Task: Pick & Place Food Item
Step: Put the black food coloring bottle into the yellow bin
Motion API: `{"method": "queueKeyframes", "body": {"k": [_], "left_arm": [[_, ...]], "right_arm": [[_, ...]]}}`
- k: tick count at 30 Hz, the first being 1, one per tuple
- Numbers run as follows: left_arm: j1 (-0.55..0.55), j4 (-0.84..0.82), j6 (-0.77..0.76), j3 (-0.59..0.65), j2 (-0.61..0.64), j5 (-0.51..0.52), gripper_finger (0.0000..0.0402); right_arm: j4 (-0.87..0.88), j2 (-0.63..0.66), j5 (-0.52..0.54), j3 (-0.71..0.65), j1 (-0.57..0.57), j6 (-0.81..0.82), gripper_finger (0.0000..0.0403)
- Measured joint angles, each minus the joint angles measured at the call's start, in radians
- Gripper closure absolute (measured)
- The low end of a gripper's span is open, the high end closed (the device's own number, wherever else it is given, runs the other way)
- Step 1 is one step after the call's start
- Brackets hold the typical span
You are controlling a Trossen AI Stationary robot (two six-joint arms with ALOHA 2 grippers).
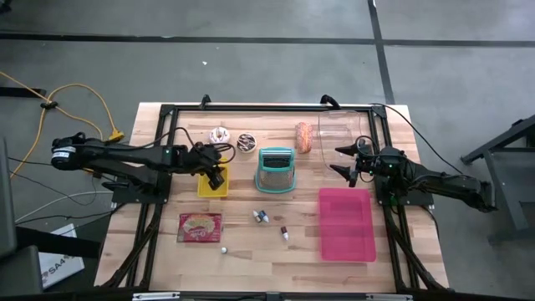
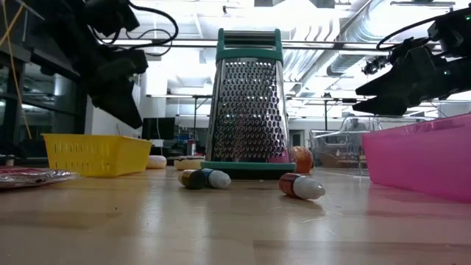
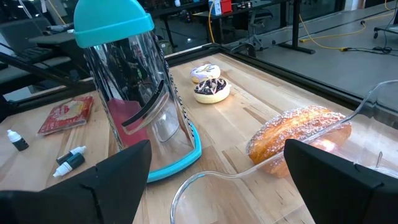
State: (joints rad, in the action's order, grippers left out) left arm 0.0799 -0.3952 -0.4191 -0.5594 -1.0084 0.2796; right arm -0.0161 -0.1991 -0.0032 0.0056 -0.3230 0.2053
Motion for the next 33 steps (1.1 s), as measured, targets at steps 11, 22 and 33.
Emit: {"method": "queueKeyframes", "body": {"k": [11, 22, 33], "left_arm": [[0.000, 0.000, 0.023, 0.000, 0.005, -0.045, 0.0275], [-0.105, 0.037, 0.085, 0.000, 0.005, -0.135, 0.0275], [-0.330, 0.088, 0.084, -0.001, 0.005, -0.118, 0.0275]], "right_arm": [[0.000, 0.000, 0.000, 0.000, 0.000, 0.000, 0.0046], [0.000, 0.000, 0.000, 0.000, 0.000, 0.000, 0.0046], [0.000, 0.000, 0.000, 0.000, 0.000, 0.000, 0.0046]]}}
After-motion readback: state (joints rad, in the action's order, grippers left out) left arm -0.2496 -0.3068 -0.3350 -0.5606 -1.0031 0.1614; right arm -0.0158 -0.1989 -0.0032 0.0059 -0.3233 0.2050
